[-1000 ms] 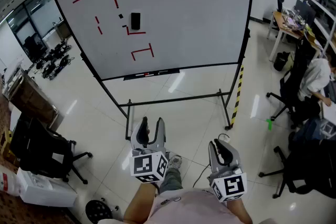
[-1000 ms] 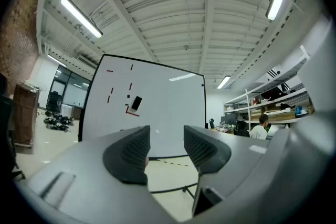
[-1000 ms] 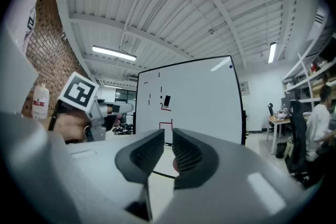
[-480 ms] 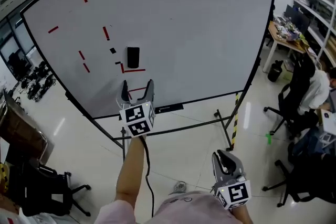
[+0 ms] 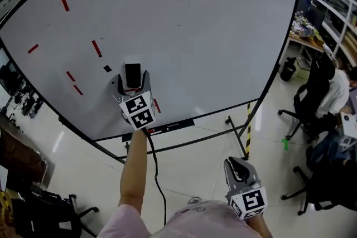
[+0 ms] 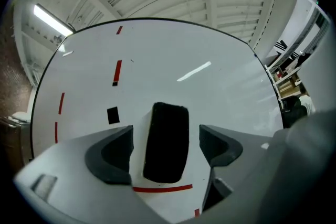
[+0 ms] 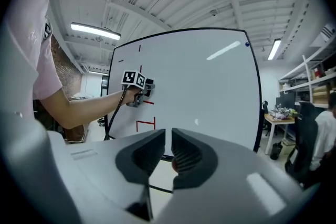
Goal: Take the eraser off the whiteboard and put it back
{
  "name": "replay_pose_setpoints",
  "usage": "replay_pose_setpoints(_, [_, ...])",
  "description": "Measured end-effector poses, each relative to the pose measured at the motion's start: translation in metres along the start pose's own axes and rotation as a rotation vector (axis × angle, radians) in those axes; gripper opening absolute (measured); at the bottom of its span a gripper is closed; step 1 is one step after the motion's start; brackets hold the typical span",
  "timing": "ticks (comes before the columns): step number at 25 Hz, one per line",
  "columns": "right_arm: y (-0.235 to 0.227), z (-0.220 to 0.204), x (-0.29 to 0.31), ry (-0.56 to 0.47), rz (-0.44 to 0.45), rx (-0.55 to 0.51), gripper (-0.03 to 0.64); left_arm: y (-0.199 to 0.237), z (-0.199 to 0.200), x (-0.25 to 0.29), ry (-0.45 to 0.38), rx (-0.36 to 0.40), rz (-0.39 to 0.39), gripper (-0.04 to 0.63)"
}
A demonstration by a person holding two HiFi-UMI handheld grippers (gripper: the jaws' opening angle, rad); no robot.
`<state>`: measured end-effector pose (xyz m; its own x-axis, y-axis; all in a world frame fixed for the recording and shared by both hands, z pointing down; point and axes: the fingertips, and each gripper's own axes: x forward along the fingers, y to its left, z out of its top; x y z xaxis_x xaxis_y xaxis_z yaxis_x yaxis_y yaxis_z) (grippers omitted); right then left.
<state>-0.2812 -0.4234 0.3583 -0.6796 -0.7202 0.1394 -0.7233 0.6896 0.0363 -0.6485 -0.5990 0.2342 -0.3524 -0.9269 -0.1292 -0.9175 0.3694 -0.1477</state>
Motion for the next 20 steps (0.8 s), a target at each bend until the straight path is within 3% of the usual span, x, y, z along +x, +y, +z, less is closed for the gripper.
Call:
replay_pose_setpoints(2, [0.006,-0.003,0.006,0.009,0.021,0.007,0.041,0.006,-0.010,0.010,0.012,-0.015,0.000,0.385])
replay_pose_setpoints(3, [0.009,-0.005,0.008,0.017,0.025,0.008,0.040,0.007,-0.013,0.013,0.008,-0.019,-0.006,0.313])
replay_pose_setpoints(4, [0.010,-0.007,0.010,0.024,0.025,0.007,0.038,0.008,-0.015,0.015,-0.006,-0.018,-0.011,0.287])
replay_pose_setpoints(9, [0.000,-0.002,0.009,0.004,-0.013,-0.031,0.035,0.005,-0.014,0.015,-0.107,0.040,0.000,0.284])
replay_pose_setpoints(13, [-0.028,0.016,0.006,-0.043,-0.086,-0.037,0.029,0.003,-0.007,0.006,-0.148,0.037,-0.043,0.273])
replay_pose_setpoints(17, [-0.057,0.041,-0.004,-0.117,-0.160,0.003,0.029,-0.018,0.019,-0.053,-0.217,-0.030,-0.098,0.272])
replay_pose_setpoints(20, [-0.063,0.058,-0.025,-0.172,-0.175,0.011,0.029,-0.065,0.025,-0.132,-0.220,-0.102,-0.200,0.272])
